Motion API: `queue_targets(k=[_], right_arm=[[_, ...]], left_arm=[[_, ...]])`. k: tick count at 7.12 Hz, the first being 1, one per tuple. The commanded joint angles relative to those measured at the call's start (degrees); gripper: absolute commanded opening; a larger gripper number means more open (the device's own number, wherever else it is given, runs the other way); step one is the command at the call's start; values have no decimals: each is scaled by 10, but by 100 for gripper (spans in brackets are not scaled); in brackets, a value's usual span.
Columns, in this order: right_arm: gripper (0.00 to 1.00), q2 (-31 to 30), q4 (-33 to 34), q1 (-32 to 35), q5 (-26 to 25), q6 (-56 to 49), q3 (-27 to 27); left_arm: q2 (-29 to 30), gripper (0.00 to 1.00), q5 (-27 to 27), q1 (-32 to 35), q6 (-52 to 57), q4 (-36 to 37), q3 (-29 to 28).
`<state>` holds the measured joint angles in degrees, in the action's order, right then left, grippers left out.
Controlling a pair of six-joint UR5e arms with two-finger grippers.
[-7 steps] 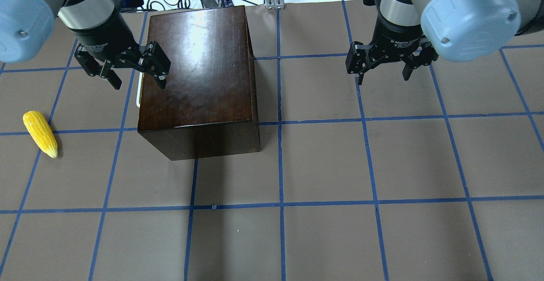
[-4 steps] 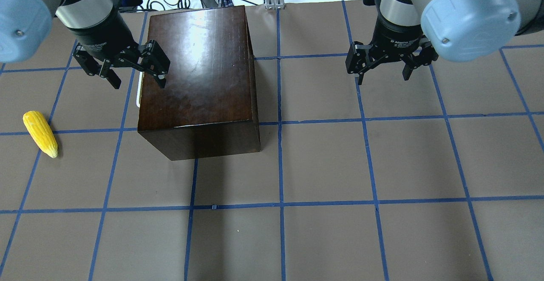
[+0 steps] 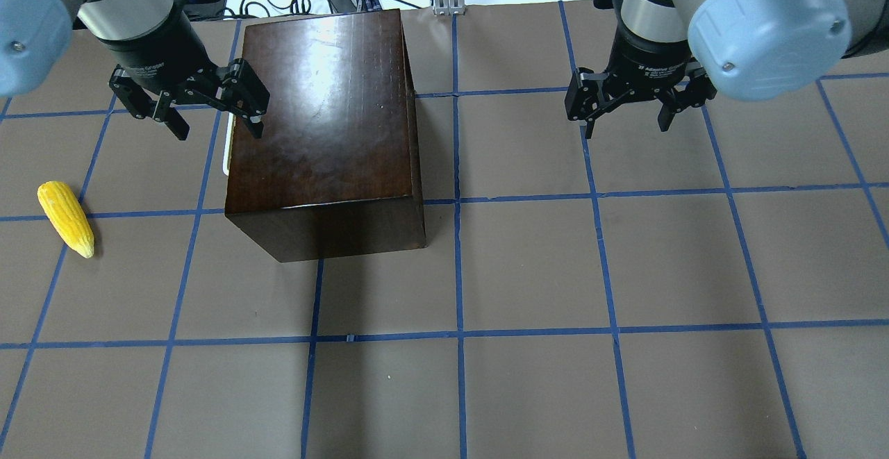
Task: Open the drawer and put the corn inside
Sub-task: 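Move the left gripper outward beside the cabinet toward the drawer handle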
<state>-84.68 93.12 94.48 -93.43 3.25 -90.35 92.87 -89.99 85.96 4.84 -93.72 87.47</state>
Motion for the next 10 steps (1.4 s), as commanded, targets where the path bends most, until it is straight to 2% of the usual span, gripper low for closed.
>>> queue_targets(k=[1, 5, 7, 8, 9, 10], right_arm=[[100, 0, 0, 0, 0, 0, 0], [100, 0, 0, 0, 0, 0, 0], [100, 0, 0, 0, 0, 0, 0], [100, -1, 0, 0, -1, 0, 0], [100, 0, 0, 0, -1, 0, 0], [100, -1, 0, 0, 0, 0, 0]], left_arm=[[-1, 100, 2, -24, 0, 2, -2], [13, 100, 5, -118, 23, 5, -31], [31, 100, 5, -167, 155, 43, -24], [42, 100, 6, -186, 187, 58, -20], [47, 100, 13, -202, 198, 63, -19], [57, 100, 64, -213, 251, 64, -15]])
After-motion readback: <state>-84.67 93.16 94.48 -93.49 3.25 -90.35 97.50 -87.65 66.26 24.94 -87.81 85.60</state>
